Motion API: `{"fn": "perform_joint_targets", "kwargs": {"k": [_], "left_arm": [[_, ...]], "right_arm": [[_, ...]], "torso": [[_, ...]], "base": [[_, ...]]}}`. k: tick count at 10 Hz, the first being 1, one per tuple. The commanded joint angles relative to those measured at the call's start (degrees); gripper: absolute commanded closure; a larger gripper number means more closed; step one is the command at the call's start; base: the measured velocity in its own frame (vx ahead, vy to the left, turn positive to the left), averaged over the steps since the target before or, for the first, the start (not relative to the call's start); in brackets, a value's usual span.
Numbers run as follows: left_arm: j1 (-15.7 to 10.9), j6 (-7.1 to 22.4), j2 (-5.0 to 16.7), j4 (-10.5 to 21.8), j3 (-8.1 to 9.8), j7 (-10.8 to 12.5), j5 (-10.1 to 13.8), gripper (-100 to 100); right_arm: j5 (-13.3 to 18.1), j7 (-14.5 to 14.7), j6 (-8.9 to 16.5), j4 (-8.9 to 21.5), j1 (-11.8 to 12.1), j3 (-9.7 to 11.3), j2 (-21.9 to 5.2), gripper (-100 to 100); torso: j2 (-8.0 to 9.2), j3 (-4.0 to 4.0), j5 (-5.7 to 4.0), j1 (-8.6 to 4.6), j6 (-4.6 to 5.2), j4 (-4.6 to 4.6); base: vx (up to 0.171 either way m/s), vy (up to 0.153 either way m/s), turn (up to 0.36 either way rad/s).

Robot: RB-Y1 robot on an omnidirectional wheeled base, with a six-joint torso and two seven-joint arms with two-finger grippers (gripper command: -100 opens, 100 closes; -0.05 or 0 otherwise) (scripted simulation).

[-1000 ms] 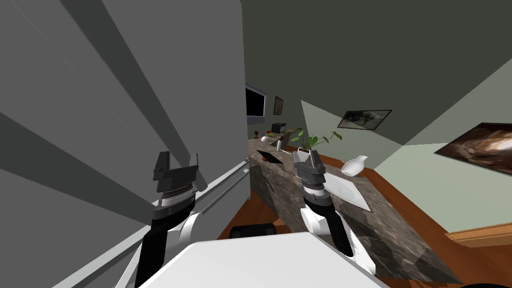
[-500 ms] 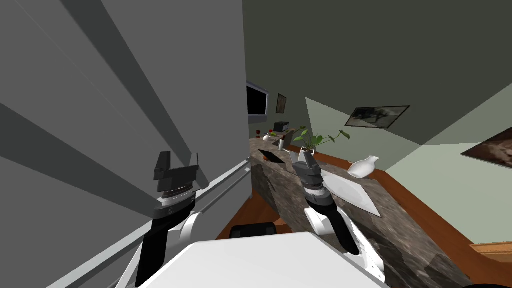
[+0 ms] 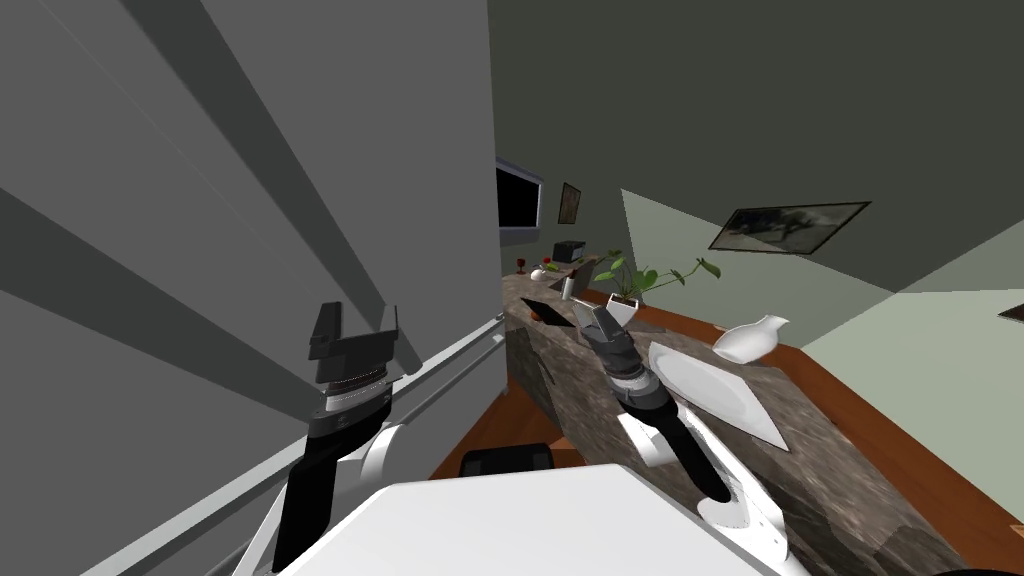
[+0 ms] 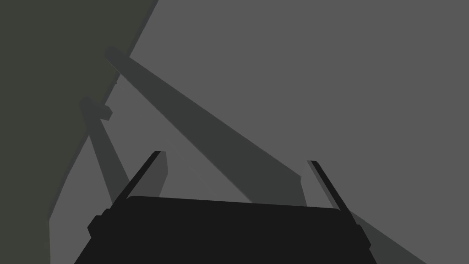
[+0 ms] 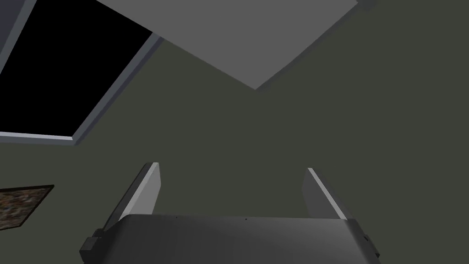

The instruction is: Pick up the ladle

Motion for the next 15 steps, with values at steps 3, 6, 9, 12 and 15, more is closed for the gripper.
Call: {"fn": "perform_joint_targets", "kwargs": {"k": [3, 6, 9, 12, 15], "left_arm": [[0.0, 0.0, 0.0, 0.0, -0.09, 0.0, 0.0, 0], [-0.1, 0.0, 0.1, 0.0, -0.17, 0.1, 0.0, 0], [-0.1, 0.0, 0.1, 0.0, -0.25, 0.1, -0.1, 0], [-0.2, 0.1, 0.1, 0.0, -0.35, 0.1, -0.1, 0], [-0.2, 0.1, 0.1, 0.0, -0.38, 0.1, -0.1, 0]], "right_arm": [[1.4, 0.1, 0.2, 0.5, -0.5, -0.6, -6.3, -100], [3.3, 0.2, 0.5, 1.3, -1.1, -1.0, -11.8, -100], [4.3, 0.2, 0.8, 1.8, -1.4, -1.1, -16.5, -100], [5.2, 0.3, 1.1, 2.5, -1.6, -1.1, -21.6, -100], [6.1, 0.2, 1.4, 3.2, -1.8, -1.0, -26.0, -100]], "torso": [[0.14, 0.09, 0.08, 0.21, -0.12, 0.04], [0.34, 0.22, 0.19, 0.50, -0.22, 0.09], [0.50, 0.32, 0.27, 0.74, -0.31, 0.14], [0.55, 0.36, 0.34, 0.90, -0.45, 0.16], [0.60, 0.39, 0.39, 1.04, -0.47, 0.18]], "base": [[-0.004, -0.012, 0.098], [0.000, -0.013, 0.108], [0.000, -0.010, 0.065], [0.005, -0.019, 0.090], [0.006, -0.015, 0.058]]}}
